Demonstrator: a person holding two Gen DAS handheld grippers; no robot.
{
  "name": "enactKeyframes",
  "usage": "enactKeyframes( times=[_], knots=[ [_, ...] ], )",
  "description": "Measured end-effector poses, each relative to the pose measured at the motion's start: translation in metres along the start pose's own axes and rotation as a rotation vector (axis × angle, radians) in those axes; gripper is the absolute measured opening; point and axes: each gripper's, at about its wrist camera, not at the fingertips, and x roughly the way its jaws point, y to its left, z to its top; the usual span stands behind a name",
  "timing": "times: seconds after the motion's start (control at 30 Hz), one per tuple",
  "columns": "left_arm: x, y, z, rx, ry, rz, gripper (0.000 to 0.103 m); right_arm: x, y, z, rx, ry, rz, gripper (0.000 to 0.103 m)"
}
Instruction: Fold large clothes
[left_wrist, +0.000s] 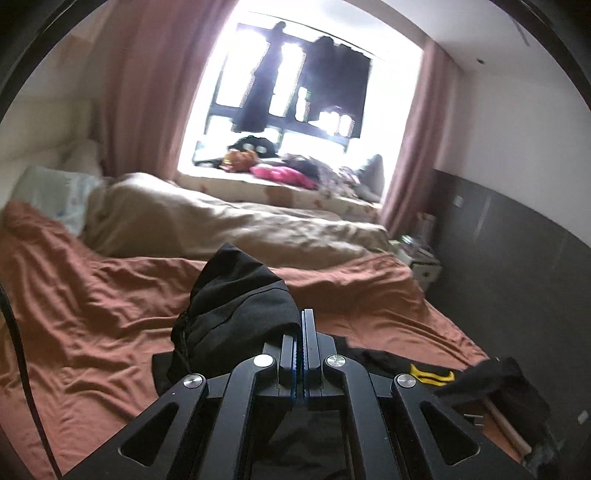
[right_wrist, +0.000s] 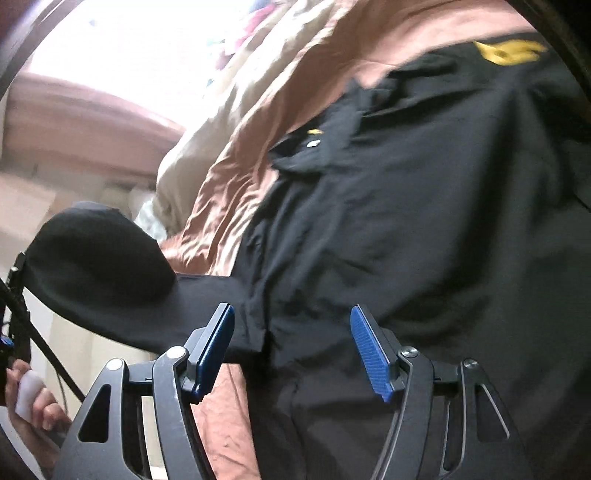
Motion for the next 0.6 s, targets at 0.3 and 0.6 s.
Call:
enactKeyframes(
  times=[0.3,0.6],
  knots=[
    [0.069,-0.061,-0.037,0.085,0.138,-0.145,0.001,-0.071,-0.045,0.024,0.117,-0.152,-0.066,0.064],
    [0.148,-0.074,-0.12,0.025,0.512,-0.237,0.08,-0.067,-0.063,0.035,0.211,-0.135,-0.059,0.064]
  ],
)
